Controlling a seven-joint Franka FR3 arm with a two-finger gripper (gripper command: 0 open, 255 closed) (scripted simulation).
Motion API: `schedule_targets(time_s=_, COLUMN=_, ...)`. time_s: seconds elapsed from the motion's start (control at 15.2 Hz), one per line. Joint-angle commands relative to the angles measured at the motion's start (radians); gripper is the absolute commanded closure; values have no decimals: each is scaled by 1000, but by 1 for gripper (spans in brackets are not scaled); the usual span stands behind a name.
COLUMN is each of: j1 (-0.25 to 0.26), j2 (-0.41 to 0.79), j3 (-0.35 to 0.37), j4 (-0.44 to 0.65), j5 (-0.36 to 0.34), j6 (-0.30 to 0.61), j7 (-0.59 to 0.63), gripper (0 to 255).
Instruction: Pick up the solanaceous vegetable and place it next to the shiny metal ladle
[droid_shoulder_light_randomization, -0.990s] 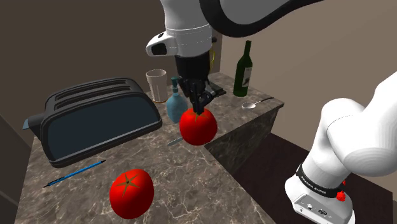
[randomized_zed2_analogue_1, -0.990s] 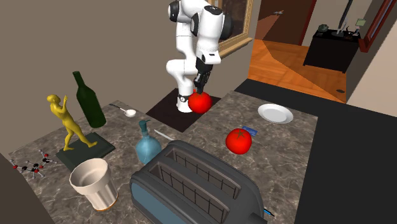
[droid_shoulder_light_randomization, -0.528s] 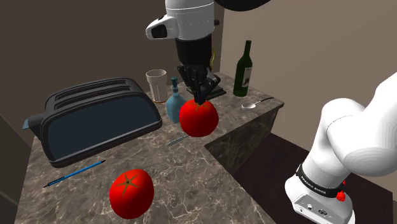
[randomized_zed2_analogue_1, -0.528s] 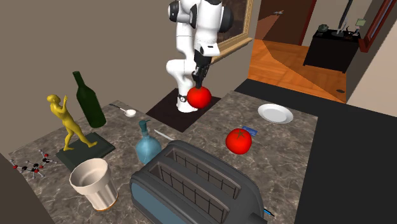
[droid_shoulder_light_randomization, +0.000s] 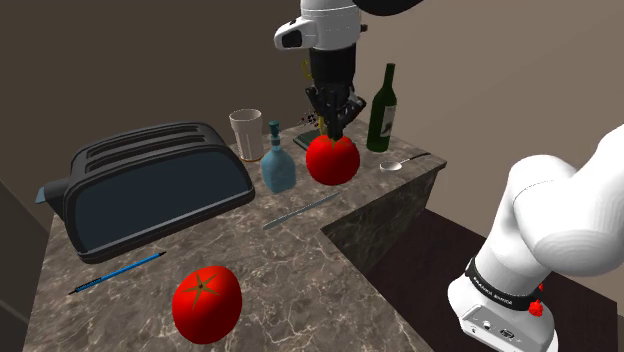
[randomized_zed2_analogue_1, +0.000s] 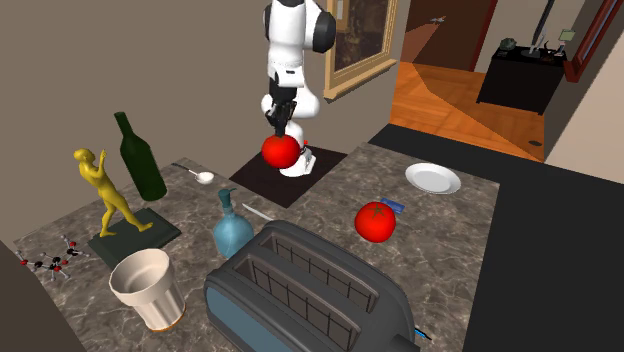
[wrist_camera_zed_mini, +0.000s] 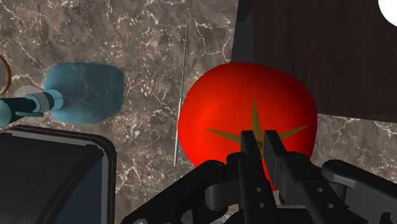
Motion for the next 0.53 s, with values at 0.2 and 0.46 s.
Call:
schedule_targets(time_s=0.2, j1=-47, j2=1, j3=-93, j4=1, j5=-47, j6=15, j7=-123, gripper=255)
schedule_targets(time_s=0.46, j1=-83, j2=13, j3=-166, j4=8, j5=-83, j6=33, j7=-218, gripper=255)
